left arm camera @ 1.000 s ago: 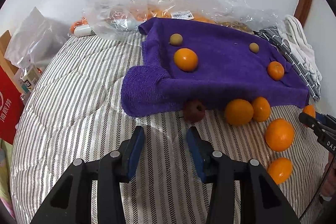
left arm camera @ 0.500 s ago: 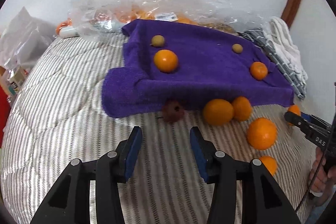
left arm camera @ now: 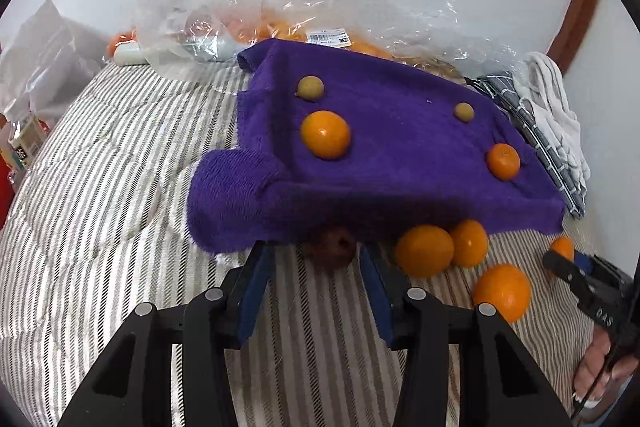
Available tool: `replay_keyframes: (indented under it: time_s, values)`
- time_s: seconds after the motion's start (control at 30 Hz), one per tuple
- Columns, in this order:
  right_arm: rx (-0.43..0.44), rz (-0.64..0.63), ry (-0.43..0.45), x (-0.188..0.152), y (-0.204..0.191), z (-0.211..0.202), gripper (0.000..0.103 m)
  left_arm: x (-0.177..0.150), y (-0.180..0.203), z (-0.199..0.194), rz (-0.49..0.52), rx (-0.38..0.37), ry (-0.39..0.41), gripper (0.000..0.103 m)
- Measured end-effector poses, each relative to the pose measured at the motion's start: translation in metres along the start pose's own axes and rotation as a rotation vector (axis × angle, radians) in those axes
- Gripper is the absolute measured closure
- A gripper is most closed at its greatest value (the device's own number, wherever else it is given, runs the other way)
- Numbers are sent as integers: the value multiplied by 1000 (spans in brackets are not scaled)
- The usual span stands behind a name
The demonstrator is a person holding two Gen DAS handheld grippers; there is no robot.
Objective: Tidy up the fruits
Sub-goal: 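Grasp the small red fruit with the left gripper while the right gripper holds its orange, then carry the orange and the red fruit over the purple towel with both grippers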
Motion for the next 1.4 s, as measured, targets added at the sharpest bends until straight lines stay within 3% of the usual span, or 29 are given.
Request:
replay_keyframes:
  time_s: [0.07,0.17,0.27,0.53,0.97,1.17,1.4]
  values:
    - [0,2,1,0,-1,-1,64,2,6,1,7,-2,3,61]
    - [0,2,1,0,0,0,64,1,15,3,29,13,7,75]
    - [1,3,0,0,0,-1,64,0,18,2,49,12,12,80]
    - [8,14,12,-1,0,-2,64,-1,-1,-8,-52,-64,51,80]
    - [6,58,81,5,5,-17,64,8,-9,-46,-74,-84,194,80]
    - [3,55,131,31,3,-48,64,15,-11,-69,-40,-48,221,80]
    - [-9,-1,199,71,-6,-71,64,49,-8,-93,-38,-40,274,80]
Point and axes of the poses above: each gripper's, at about its wrist camera, not at the fingertips, and z roughly the way its jaws point, y to its right, x to its top, the point moved 3 cm from there along z, roughly the way its jaws point, and after that the axes turned 11 degrees about x, right-handed, at the moved point
